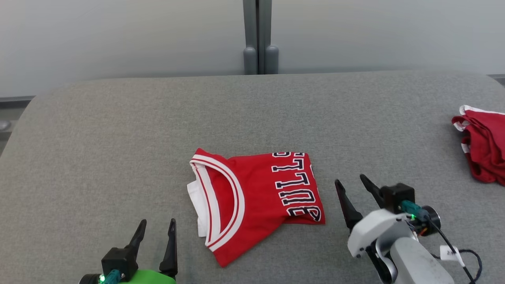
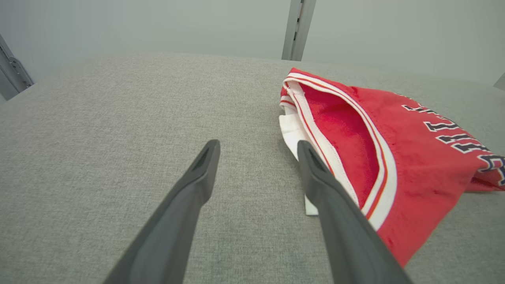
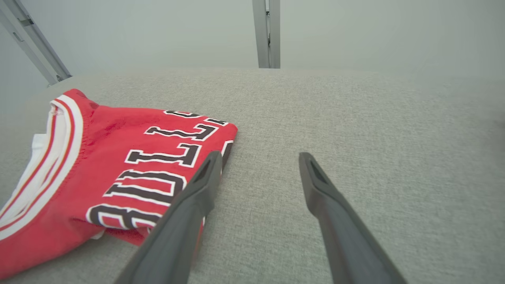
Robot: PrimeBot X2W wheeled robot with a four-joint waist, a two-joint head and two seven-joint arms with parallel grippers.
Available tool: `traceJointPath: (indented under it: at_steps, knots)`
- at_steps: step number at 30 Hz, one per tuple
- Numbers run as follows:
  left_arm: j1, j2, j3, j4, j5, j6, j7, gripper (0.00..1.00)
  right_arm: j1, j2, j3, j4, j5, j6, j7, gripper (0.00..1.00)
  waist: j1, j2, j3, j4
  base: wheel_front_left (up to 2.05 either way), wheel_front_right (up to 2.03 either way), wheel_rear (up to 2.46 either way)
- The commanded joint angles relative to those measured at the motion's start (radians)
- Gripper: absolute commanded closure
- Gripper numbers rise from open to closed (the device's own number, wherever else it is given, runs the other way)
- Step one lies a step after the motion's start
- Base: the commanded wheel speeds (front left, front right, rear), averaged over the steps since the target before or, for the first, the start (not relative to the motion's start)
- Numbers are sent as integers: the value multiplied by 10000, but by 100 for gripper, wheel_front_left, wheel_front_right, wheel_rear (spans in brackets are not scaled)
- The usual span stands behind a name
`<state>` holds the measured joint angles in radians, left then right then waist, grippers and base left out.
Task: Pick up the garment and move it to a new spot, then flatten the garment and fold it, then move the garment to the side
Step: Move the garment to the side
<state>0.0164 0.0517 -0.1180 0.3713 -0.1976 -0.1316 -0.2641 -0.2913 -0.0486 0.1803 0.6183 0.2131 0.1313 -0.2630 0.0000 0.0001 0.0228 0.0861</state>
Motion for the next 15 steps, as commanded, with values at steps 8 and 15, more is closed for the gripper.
traceJointPath:
  at_steps: [8,15]
  knots:
    - [-541,172,-322,205,-512,26,8,0,-2462,-53,1567,2882,752,-14,107,0,0,-1,1012,1375,0,0,0]
    - [-728,272,-389,280,-746,26,8,0,-2950,-38,2264,5117,871,-14,1127,58,0,-1,1147,1721,0,0,0]
